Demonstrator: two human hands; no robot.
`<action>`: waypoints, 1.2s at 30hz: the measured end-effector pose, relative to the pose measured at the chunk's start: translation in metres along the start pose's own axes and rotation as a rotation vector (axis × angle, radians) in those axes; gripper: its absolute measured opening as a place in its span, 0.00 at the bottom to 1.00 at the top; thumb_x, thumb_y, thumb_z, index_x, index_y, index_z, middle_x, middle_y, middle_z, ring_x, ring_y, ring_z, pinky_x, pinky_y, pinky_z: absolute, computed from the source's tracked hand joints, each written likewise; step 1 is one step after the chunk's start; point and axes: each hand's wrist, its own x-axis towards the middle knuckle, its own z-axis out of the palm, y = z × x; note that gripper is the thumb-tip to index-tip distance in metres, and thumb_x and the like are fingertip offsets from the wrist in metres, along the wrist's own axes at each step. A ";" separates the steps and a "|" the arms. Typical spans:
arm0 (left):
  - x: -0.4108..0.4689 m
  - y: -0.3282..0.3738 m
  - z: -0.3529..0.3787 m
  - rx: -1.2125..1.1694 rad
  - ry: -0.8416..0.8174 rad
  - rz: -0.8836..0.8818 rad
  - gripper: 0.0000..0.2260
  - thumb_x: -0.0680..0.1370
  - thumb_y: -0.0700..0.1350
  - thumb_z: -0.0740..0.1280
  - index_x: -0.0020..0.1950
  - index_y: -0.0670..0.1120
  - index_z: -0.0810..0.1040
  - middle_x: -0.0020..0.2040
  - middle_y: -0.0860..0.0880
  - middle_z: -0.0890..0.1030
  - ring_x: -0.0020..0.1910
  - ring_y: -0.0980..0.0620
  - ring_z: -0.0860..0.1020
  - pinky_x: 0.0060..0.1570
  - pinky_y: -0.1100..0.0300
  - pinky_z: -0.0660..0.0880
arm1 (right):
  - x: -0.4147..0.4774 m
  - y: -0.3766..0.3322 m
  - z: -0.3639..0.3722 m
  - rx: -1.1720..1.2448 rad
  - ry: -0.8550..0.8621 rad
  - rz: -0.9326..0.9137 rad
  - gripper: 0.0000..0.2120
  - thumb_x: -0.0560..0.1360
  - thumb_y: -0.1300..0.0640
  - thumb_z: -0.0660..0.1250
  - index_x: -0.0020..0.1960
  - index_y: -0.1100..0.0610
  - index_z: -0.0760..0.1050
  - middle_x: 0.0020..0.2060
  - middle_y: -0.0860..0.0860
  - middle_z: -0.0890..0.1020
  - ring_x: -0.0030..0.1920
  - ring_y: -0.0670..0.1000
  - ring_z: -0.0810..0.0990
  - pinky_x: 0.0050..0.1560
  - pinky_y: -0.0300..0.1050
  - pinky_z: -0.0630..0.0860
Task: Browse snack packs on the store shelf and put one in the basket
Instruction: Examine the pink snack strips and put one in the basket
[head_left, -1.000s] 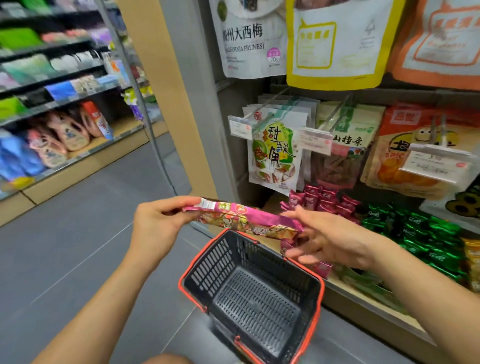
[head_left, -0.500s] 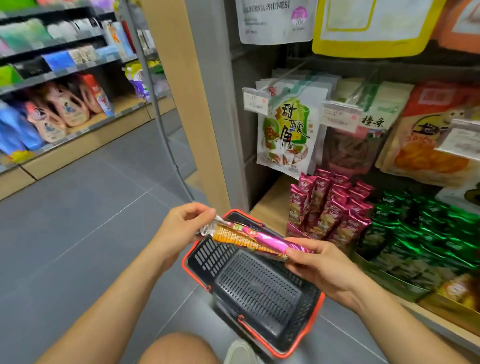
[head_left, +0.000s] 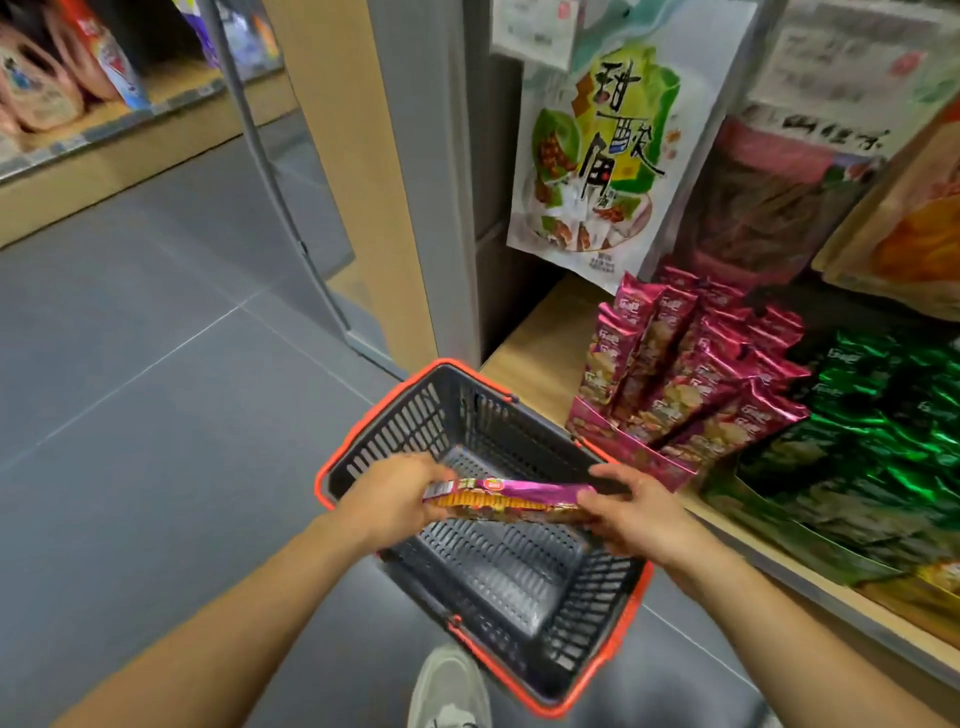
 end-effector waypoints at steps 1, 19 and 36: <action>0.009 -0.006 0.008 0.019 -0.009 -0.016 0.14 0.73 0.54 0.72 0.58 0.55 0.80 0.52 0.52 0.80 0.53 0.51 0.77 0.53 0.57 0.72 | 0.006 0.000 -0.004 -0.198 0.063 -0.079 0.14 0.77 0.54 0.69 0.61 0.50 0.73 0.45 0.57 0.83 0.41 0.52 0.80 0.41 0.44 0.75; 0.114 -0.050 0.116 0.138 -0.159 -0.234 0.25 0.75 0.37 0.64 0.72 0.48 0.66 0.67 0.46 0.73 0.66 0.46 0.72 0.67 0.53 0.70 | -0.019 -0.077 -0.091 -1.210 0.362 -1.042 0.11 0.76 0.58 0.63 0.53 0.55 0.82 0.45 0.50 0.80 0.44 0.55 0.81 0.39 0.52 0.81; 0.037 0.129 -0.108 -0.142 0.373 0.433 0.12 0.76 0.39 0.66 0.57 0.49 0.82 0.52 0.54 0.81 0.51 0.57 0.78 0.54 0.69 0.70 | -0.034 -0.089 -0.139 -1.195 0.382 -0.358 0.35 0.75 0.37 0.64 0.76 0.48 0.58 0.74 0.48 0.63 0.73 0.56 0.58 0.66 0.60 0.65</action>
